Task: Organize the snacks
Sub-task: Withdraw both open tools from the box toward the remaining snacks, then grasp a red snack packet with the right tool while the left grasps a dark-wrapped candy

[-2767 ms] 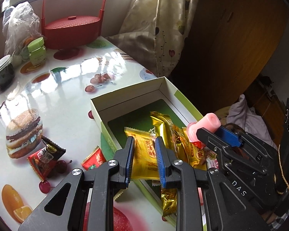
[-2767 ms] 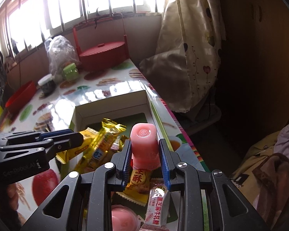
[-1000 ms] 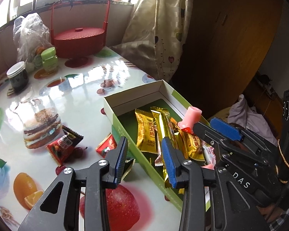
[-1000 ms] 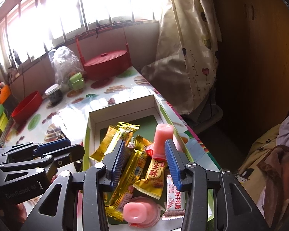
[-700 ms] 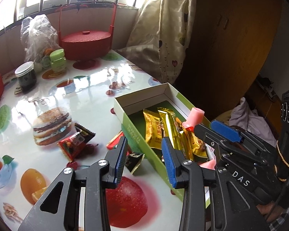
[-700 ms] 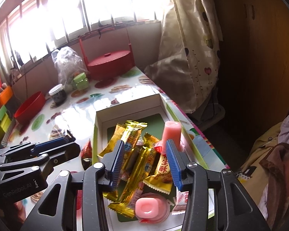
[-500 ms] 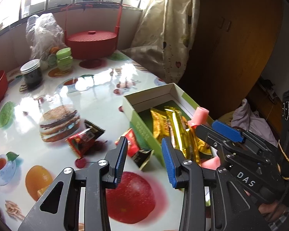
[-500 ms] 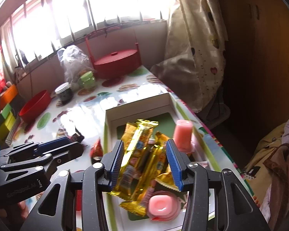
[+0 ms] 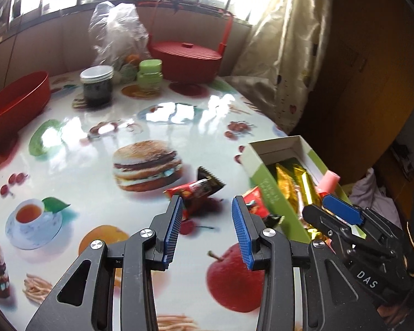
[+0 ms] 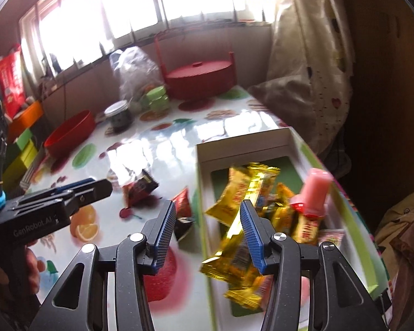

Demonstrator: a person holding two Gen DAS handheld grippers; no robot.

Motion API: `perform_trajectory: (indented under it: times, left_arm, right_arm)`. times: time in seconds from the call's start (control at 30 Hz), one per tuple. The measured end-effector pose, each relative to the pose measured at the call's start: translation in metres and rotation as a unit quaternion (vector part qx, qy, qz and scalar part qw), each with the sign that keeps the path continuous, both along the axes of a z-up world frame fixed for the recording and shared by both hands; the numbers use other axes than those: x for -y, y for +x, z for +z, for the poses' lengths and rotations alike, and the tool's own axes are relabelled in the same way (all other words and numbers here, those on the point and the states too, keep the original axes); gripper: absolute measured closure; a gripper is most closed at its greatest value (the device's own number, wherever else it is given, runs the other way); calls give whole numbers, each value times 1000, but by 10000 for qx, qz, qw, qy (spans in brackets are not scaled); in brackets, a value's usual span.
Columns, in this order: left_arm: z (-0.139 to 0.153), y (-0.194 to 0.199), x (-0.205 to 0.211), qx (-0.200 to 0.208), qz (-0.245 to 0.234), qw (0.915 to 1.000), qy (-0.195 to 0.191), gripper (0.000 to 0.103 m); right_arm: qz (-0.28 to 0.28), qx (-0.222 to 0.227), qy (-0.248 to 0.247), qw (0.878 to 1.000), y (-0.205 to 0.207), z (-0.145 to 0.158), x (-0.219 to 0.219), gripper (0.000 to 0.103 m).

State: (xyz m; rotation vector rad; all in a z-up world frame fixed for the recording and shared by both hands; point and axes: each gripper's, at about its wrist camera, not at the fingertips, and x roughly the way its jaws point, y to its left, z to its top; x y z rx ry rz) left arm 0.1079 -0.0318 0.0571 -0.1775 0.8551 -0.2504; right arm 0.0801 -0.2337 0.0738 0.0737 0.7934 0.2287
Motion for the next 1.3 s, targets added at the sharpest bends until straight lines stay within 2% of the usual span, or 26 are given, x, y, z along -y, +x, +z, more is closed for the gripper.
perform_trajectory:
  times: [0.17,0.5,0.73,0.97,1.1,1.3]
  left_arm:
    - [-10,0,-14,-117,122,9998,-80,64]
    - [-21,3,-31,-221,231,9992,-231,64]
    - [-27,5,-42,-281,326,9986,-315,64]
    - [-32,8,-46,-338,347,9983,-338,64]
    - [-33,9,-45,-349,326,9983,-340,64]
    - [-35,12,-43,-369,243,9986,-306,64]
  right_arm:
    - [289,-102,-258,9992,9,-8,-21,55]
    - [825,-193,-1155,9897,25,-24,-62,55]
    - [1042,-377,-1370,9844,30,-37,-74,55]
    - [1038,-436,-1721,9786,32,-46,-83,69]
    - [1062,-432,-1718,9784,31,-48,-86,80]
    - [1180,-456,-1253,9840,26,-47,-87,81]
